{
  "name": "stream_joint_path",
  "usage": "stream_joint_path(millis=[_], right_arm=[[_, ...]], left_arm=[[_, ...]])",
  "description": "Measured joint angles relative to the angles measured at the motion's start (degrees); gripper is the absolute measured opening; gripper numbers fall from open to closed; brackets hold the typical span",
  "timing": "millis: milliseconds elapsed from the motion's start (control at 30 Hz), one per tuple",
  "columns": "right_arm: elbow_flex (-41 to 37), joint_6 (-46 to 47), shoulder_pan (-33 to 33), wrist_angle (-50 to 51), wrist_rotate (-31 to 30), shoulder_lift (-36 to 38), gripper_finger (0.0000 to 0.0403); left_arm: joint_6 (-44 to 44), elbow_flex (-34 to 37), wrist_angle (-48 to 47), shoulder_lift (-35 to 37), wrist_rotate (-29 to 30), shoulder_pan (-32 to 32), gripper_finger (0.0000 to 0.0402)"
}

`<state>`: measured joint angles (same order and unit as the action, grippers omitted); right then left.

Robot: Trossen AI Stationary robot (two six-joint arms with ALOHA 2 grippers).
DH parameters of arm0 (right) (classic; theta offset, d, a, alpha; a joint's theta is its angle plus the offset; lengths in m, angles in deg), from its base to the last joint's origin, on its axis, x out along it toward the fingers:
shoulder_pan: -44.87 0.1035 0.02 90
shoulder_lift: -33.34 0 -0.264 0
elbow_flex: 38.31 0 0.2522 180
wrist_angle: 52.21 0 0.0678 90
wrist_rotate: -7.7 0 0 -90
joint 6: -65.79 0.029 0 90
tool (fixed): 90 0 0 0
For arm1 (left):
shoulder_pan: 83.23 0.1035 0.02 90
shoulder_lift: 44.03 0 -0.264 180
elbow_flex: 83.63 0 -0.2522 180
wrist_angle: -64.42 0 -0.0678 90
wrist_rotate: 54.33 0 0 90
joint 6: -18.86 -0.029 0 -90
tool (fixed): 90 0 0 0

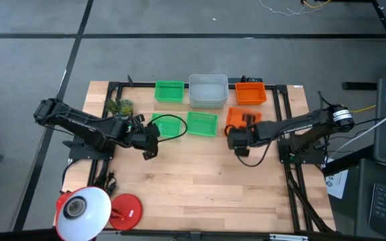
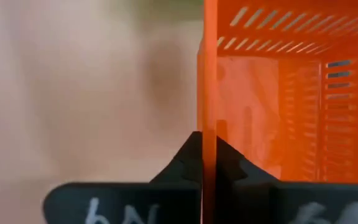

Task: Stack baskets by color
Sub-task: Stack the bottom orange bin on top of the top orange bin

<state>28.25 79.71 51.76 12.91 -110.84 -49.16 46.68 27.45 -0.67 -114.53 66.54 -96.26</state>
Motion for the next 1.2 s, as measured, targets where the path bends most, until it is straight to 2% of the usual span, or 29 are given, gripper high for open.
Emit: stream_joint_path(millis=[167,333,400,500,600,700,833,967,1200], right_arm=[[11.7,-16.9,-4.6,14.3,-12.6,0.0,0.0001],[20.6,-26.3,-15.3,25.0,-15.0,0.1,0.0001],[22.5,-30.2,-21.1,26.4,-13.6,0.1,0.0001],[22.9,-39.0,-29.2,25.8,-8.1,0.1,0.0001],[21.2,-47.4,-35.6,22.7,-2.7,-0.6,0.0000],[19.3,-51.5,-40.2,19.4,0.6,-2.2,0.0000],[16.4,-55.7,-44.2,13.1,1.2,-4.7,0.0000],[15.4,-60.8,-46.3,8.9,6.5,-7.4,0.0000],[15.3,-61.3,-48.6,6.1,8.7,-11.9,0.0000]], left_arm=[[0.0,0.0,0.0,0.0,0.0,0.0,0.0000],[0.0,0.0,0.0,0.0,0.0,0.0,0.0000],[0.0,0.0,0.0,0.0,0.0,0.0,0.0000],[-1.7,0.0,0.0,0.0,0.0,0.0,0.0000],[-2.9,0.0,0.0,0.0,0.1,0.0,0.0000],[-2.9,0.0,0.0,0.0,0.6,0.0,0.0000],[-2.8,0.0,0.0,0.0,1.6,0.0,0.0000],[-2.8,0.0,0.0,0.0,1.6,0.4,0.0000],[-2.5,0.0,0.1,0.0,1.7,0.4,0.0000]])
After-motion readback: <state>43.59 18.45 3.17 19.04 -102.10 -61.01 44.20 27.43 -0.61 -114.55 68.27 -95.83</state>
